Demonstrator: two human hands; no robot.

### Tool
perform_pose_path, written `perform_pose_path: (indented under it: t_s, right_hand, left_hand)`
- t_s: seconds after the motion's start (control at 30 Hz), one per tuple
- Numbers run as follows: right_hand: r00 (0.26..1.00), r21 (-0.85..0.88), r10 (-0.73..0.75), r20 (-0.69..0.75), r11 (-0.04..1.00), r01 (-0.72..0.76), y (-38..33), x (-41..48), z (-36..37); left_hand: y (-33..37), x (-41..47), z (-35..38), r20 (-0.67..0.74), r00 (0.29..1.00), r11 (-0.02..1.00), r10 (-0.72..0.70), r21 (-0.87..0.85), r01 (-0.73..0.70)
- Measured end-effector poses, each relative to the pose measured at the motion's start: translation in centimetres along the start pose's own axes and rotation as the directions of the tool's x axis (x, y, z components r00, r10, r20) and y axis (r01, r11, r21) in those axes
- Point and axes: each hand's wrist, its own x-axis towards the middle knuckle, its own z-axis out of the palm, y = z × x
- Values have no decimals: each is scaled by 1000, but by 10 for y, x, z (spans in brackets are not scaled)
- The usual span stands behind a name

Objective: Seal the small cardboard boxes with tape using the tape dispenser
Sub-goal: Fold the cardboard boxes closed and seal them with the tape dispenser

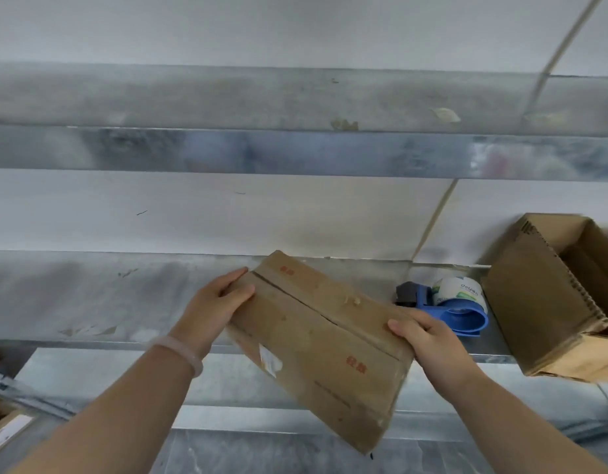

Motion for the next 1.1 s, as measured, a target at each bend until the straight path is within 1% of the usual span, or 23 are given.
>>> perform_pose_path:
  t_s: [0.1,0.17,0.2,0.27,0.3,0.33,0.37,0.4,0.43,0.47,0.53,0.6,0.67,0.73,0.8,0.87,0.9,1.0,1.03,1.07,1.1]
  right_hand:
    - [996,5,-65,-60,998,65,-8,10,15]
    - [985,20,-128,-120,991,131,-13,16,26]
    - [975,-5,-162,-151,987,163,-15,18,30]
    - [953,-121,-234,-191,969,213,-15,17,37]
    - [938,-227,-288,-195,943,242,-12,14,41]
    - [910,-361,-373,-179,886,292,-8,10,45]
    - [869,-485,-476,-136,797,361,-3,6,50]
    - [816,-570,-573,-69,694,439,2,2,55]
    - [765,-616,-644,10,599,512,9,0,59]
    - [737,-643,-670,92,525,558,14,-1,64]
    - [740,-682,-635,222,441,584,22,1,69]
    - [730,-714,-634,254,387,584,27,7,67]
    - [701,-707,-677,225,382,595,29,11,61]
    - [644,-695,-735,210,351,627,31,14,52]
    - [618,-694,-756,217,326,642,34,16,46]
    - [627,-701,-745,229,320,637,38,17,44]
    - [646,-706,-732,215,341,621,39,17,44]
    - [735,-685,-668,119,480,548,38,12,48]
    - [745,-657,-658,105,517,549,38,9,49]
    - [735,-619,-668,114,531,579,38,4,50]
    - [709,-576,-690,145,524,628,40,-1,52]
  left_hand:
    - [-10,-4,-8,-131,991,999,7,-41,-12]
    - [-17,-8,-14,-248,969,995,-23,-99,-2]
    - [-21,-9,-17,-302,952,991,-38,-132,-2]
    - [-29,-14,-19,-406,911,980,-64,-196,-19]
    - [-32,-17,-19,-449,890,974,-76,-223,-29]
    - [-35,-20,-18,-477,874,968,-86,-249,-40]
    - [-37,-23,-16,-485,870,961,-89,-271,-53]
    - [-38,-26,-14,-476,876,958,-81,-279,-63]
    - [-38,-29,-12,-455,888,960,-64,-272,-70]
    - [-38,-31,-10,-426,904,966,-45,-250,-70]
    - [-36,-33,-14,-353,935,984,-18,-170,-45]
    - [-36,-31,-24,-253,968,997,-1,-79,-20]
    - [-37,-29,-38,-152,988,1000,-21,8,23]
    - [-36,-26,-49,-75,996,996,-40,76,46]
    - [-34,-23,-52,-7,1000,998,-17,61,17]
    - [-31,-20,-47,71,997,999,19,50,-23]
    - [-30,-20,-45,91,995,996,32,75,-39]
    - [-28,-23,-39,120,990,968,78,227,-103]
    - [-29,-26,-34,138,986,957,94,261,-128]
    - [-31,-31,-28,144,984,947,110,285,-147]
    - [-34,-37,-19,128,983,936,134,310,-168]
